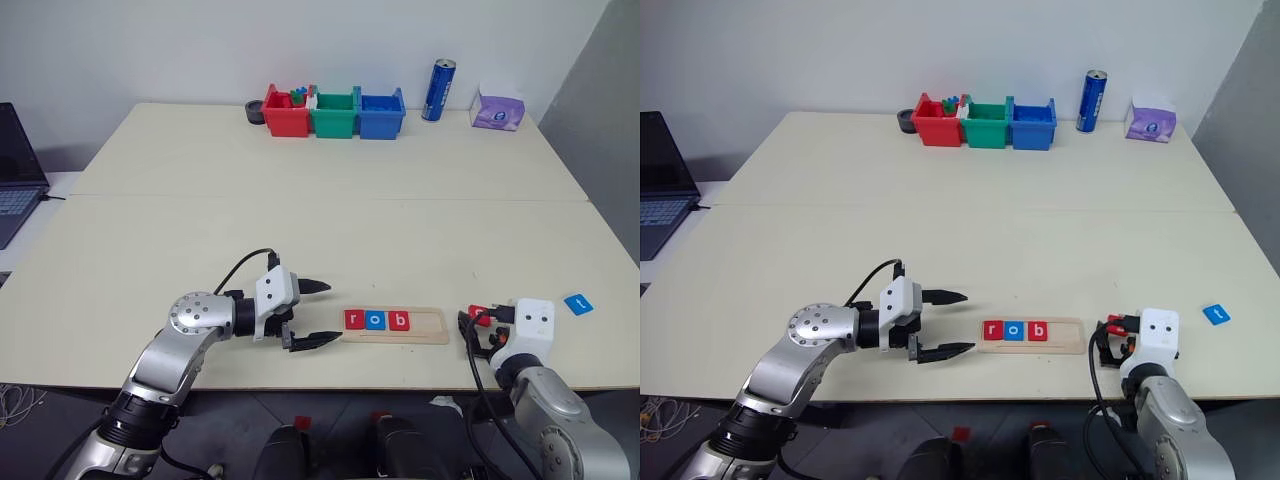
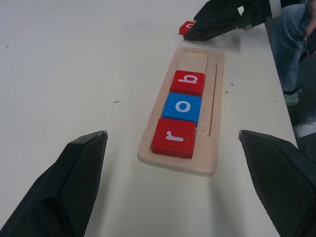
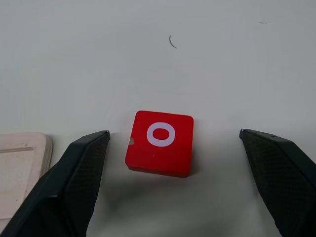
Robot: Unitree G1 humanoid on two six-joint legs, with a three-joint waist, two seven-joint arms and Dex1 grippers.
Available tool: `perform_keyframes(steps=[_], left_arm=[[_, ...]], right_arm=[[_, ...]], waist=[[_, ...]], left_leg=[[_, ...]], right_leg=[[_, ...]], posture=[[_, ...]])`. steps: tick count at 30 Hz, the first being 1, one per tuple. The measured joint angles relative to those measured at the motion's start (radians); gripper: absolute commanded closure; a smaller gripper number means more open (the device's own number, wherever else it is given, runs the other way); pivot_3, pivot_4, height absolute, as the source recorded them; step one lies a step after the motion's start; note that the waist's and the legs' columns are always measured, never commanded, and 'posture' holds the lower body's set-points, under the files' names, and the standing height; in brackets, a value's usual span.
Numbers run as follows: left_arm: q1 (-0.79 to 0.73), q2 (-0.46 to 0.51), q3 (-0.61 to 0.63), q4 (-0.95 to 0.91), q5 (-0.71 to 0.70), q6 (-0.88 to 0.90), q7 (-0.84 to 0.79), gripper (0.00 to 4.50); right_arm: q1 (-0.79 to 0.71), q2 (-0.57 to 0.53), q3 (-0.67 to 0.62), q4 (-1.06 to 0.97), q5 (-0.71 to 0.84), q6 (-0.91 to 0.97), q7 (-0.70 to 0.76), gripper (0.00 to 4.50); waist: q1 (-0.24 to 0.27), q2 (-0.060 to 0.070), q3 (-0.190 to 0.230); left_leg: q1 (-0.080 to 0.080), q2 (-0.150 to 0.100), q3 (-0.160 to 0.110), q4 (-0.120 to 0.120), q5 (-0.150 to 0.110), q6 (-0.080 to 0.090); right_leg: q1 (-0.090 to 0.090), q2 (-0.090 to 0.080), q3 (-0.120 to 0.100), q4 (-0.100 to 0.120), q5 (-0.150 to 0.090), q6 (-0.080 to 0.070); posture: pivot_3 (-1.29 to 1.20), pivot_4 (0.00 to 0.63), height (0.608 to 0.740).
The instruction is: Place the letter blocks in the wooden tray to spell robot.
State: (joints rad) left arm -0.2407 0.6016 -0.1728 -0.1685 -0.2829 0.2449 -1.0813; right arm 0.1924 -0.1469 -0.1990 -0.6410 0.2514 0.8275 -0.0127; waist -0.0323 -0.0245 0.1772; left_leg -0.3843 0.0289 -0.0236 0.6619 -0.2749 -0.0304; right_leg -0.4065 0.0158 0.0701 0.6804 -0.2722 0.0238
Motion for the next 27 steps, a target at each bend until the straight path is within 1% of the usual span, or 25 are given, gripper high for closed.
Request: perform_keyframes(steps=[4, 7, 10, 12, 17, 19, 21, 24, 27], left_arm=[[0.0, 0.0, 0.0, 0.011, 0.005, -0.016, 0.0, 0.0], [0.006, 0.0, 0.0, 0.011, 0.008, -0.025, 0.001, 0.0], [0.017, 0.001, 0.0, 0.011, 0.011, -0.031, 0.001, 0.0], [0.018, 0.001, 0.0, 0.011, 0.011, -0.031, 0.001, 0.0], [0.017, 0.002, 0.0, 0.011, 0.013, -0.03, 0.0, 0.0], [0.014, 0.001, 0.0, 0.011, 0.013, -0.03, 0.0, 0.0], [0.013, 0.002, 0.0, 0.011, 0.012, -0.031, -0.002, 0.0], [0.013, 0.003, 0.0, 0.011, 0.012, -0.032, -0.004, 0.0], [0.015, 0.005, 0.001, 0.011, 0.012, -0.032, -0.004, 0.0]], right_arm=[[-0.017, -0.006, -0.026, 0.031, -0.001, -0.013, -0.004, 1.98], [-0.018, -0.023, -0.054, 0.04, 0.009, -0.011, 0.019, 3.0], [-0.019, -0.099, -0.059, 0.052, 0.036, 0.002, 0.093, 3.04], [-0.019, -0.189, -0.059, 0.065, 0.072, 0.011, 0.193, 3.04], [-0.038, -0.501, -0.051, 0.118, 0.189, -0.03, 0.578, 3.04], [-0.052, -0.597, -0.038, 0.147, 0.202, -0.077, 0.699, 3.04], [-0.053, -0.694, 0.011, 0.185, 0.194, -0.143, 0.822, 3.04], [-0.058, -0.755, 0.085, 0.245, 0.159, -0.224, 0.93, 3.04], [-0.085, -0.781, 0.146, 0.306, 0.114, -0.303, 0.995, 3.04]], waist=[[0.0, 0.0, 0.0], [0.0, 0.0, 0.0], [0.0, 0.0, 0.0], [0.0, 0.0, 0.0], [-0.001, 0.0, 0.001], [0.0, 0.0, 0.001], [0.0, -0.001, 0.002], [0.0, -0.002, 0.002], [0.0, -0.002, 0.002]], left_leg=[[0.0, 0.0, 0.0, 0.0, 0.0, 0.0], [0.0, 0.0, 0.0, 0.0, 0.0, 0.0], [0.0, 0.0, 0.0, 0.0, 0.0, 0.0], [0.0, 0.0, 0.001, 0.0, 0.0, 0.0], [0.001, -0.002, 0.001, 0.0, 0.0, 0.0], [0.0, -0.002, 0.001, 0.0, 0.0, 0.0], [0.0, -0.002, 0.001, 0.0, 0.0, 0.0], [0.0, -0.002, 0.0, 0.0, 0.0, 0.0], [0.0, -0.002, 0.001, 0.001, 0.0, 0.0]], right_leg=[[0.0, 0.0, 0.0, 0.0, 0.0, 0.0], [0.0, 0.0, 0.0, 0.0, 0.0, 0.0], [0.0, 0.0, 0.0, 0.0, 0.0, 0.0], [0.0, 0.0, 0.0, 0.0, 0.0, 0.0], [0.001, 0.0, -0.002, -0.001, 0.0, 0.0], [0.001, 0.001, -0.002, -0.001, 0.0, 0.0], [0.001, 0.001, -0.002, -0.001, 0.0, 0.0], [0.001, 0.001, -0.002, -0.001, 0.0, 0.0], [0.001, 0.001, -0.002, -0.001, 0.0, 0.0]], posture=[[0.0, 0.15, 0.74], [0.0, 0.15, 0.74], [0.0, 0.15, 0.74], [0.0, 0.15, 0.74], [0.0, 0.15, 0.74], [0.0, 0.15, 0.74], [0.0, 0.15, 0.74], [0.0, 0.15, 0.74], [0.0, 0.15, 0.74]])
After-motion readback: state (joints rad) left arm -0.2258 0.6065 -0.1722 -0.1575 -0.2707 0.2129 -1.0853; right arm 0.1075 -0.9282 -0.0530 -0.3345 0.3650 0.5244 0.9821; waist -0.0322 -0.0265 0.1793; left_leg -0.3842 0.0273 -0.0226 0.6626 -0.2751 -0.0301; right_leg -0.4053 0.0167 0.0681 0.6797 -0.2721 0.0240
